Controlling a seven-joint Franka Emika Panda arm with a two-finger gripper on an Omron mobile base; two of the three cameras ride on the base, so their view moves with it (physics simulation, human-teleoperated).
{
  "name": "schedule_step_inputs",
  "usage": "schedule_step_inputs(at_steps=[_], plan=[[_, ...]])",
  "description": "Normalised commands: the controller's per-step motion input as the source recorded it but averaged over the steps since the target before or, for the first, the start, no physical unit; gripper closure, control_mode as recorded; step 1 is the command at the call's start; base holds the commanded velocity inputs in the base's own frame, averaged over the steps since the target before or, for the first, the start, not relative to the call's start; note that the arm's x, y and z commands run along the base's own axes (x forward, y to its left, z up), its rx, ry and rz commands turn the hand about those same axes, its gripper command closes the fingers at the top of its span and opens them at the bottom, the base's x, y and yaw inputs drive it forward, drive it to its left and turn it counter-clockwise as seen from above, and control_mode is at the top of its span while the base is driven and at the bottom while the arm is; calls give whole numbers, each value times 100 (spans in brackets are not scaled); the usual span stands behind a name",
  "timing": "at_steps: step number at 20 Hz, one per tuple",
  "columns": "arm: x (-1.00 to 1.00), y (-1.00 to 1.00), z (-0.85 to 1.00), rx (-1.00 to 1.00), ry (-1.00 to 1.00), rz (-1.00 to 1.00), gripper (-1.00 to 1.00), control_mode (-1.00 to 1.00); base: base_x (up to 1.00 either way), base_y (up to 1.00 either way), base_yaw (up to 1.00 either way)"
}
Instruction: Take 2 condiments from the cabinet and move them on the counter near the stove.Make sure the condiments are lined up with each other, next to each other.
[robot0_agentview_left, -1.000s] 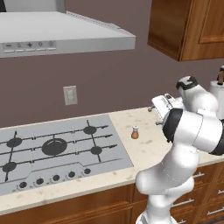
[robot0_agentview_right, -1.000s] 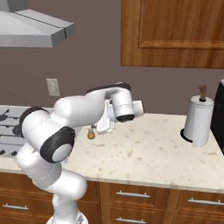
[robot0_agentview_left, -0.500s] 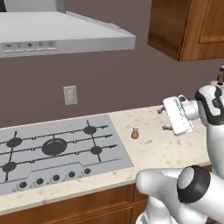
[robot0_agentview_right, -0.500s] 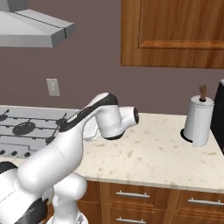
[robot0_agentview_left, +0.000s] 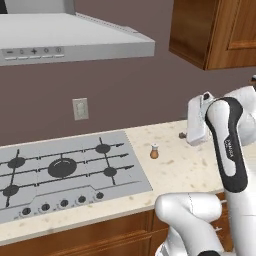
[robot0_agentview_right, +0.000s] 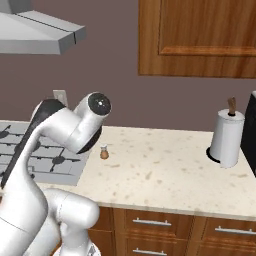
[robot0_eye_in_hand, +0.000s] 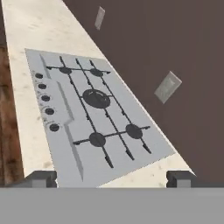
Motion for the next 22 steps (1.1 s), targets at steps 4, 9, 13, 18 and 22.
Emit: schedule_step_inputs(at_steps=[4,9,13,18,22], plan=[[-22,0,64,-29,43,-38,-100,-100,0,0,0],[-34,0,36,-12,49,-41,-100,-100,0,0,0],[-61,0,2,0,34,-43,-100,-100,0,0,0],[-61,0,-2,0,20,-50,-100,-100,0,0,0],[-39,0,-9,0,13,-54,-100,-100,0,0,0]])
